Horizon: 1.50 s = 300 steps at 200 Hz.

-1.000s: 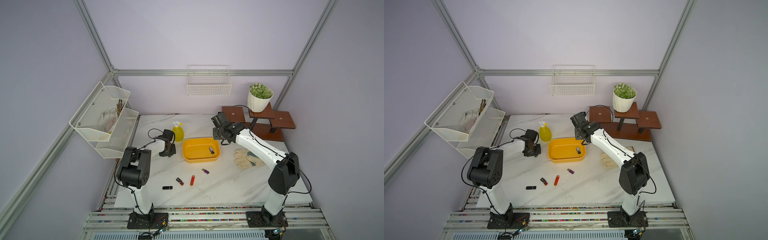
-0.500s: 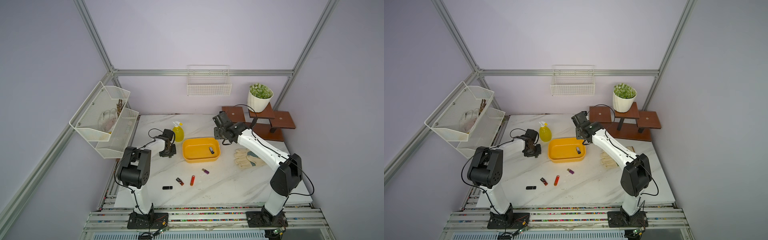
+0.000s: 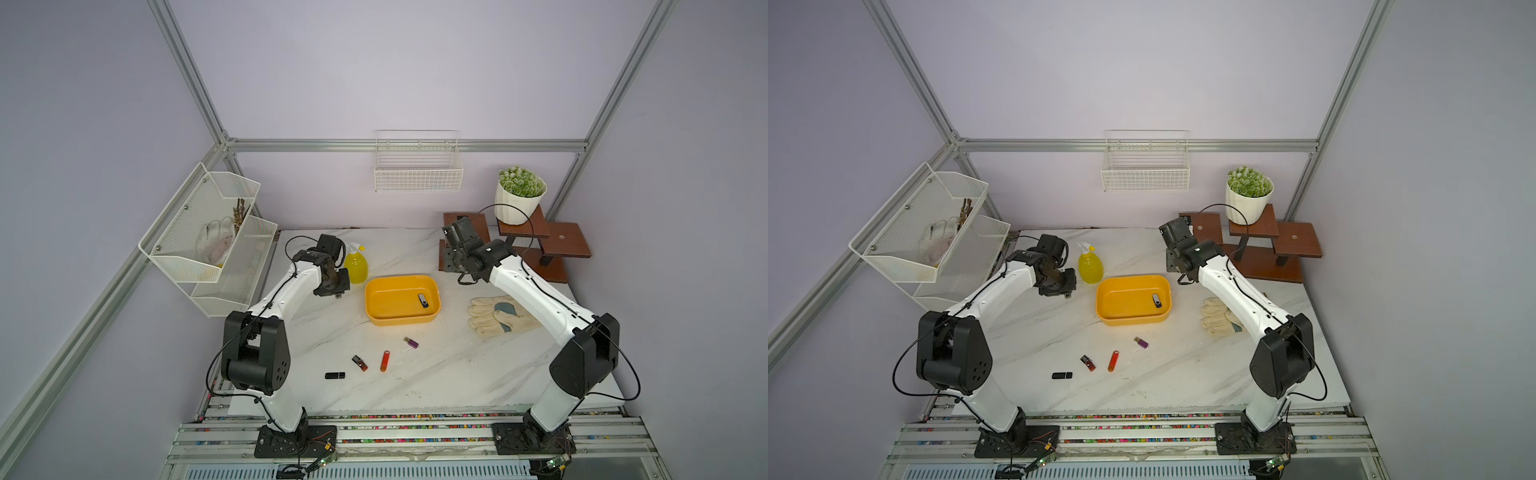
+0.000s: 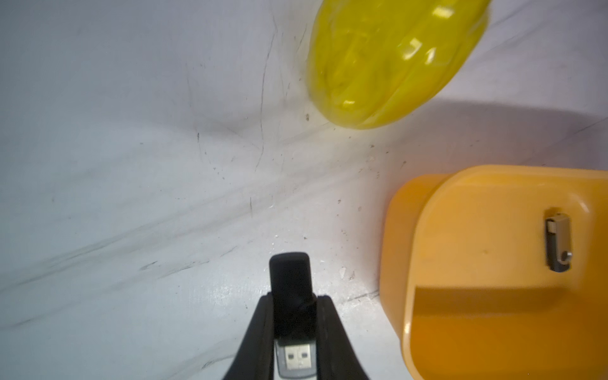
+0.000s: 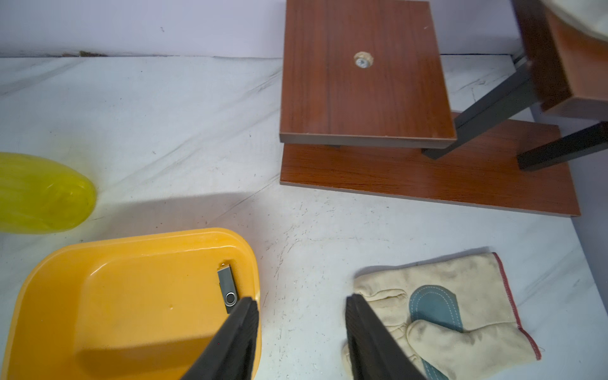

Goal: Put the usb flash drive into the storage box
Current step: Place the USB flash in the storage box.

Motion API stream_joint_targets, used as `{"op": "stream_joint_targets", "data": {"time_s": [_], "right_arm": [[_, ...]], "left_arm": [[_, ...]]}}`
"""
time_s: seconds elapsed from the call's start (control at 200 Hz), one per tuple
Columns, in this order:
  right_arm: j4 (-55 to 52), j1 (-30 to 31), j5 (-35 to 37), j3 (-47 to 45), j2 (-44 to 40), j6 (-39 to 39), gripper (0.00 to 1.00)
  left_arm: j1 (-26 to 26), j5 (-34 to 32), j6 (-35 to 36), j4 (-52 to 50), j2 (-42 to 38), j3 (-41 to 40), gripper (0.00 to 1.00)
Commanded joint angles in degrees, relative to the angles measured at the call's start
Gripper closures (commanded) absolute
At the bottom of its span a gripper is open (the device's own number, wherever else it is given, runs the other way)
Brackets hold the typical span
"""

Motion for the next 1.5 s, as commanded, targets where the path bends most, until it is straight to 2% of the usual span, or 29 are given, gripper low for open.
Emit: {"op": "stream_joint_targets", "data": {"time_s": [0.0,0.1,0.225,0.475,0.825,0.975,1.325,1.495], "right_arm": [[-0.5,-1.2,1.4,-1.3,-3.1,-0.6,0.51],[-0.5,-2.1,1.3,-2.6,-4.1,-0.5,0.51],[-0.5,-3.0,1.2,-4.2,-5.2,-0.2,0.50],[-0.5,-3.9,1.8,-7.9,-8.3,1.2,0.50],[-0.9,-6.8,-0.2,-13.0,-13.1,3.1,0.50],[-1.0,-6.9,-0.6,-13.3,-13.4,2.9,0.50],[-1.1,-7.0,-0.8,-14.6,-14.7,2.9,0.49],[-1.1,-7.0,-1.4,-15.2,-15.0,3.0,0.49]], "left_arm": [[-1.7,2.3,1.4,-4.8,-0.9,6.6,1.00],[-4.4,3.6,0.8,-5.2,1.3,11.1,1.00],[-8.8,2.1,-1.4,-5.2,5.5,15.2,1.00],[-17.1,2.4,-4.5,-2.5,14.6,21.3,1.00],[-24.2,2.0,-8.0,4.1,22.6,20.8,1.00],[-25.4,1.8,-9.6,7.4,25.6,20.4,1.00],[-25.7,1.2,-9.5,7.5,30.9,22.4,1.00],[-25.8,1.7,-9.2,8.0,31.1,22.5,0.82]]}}
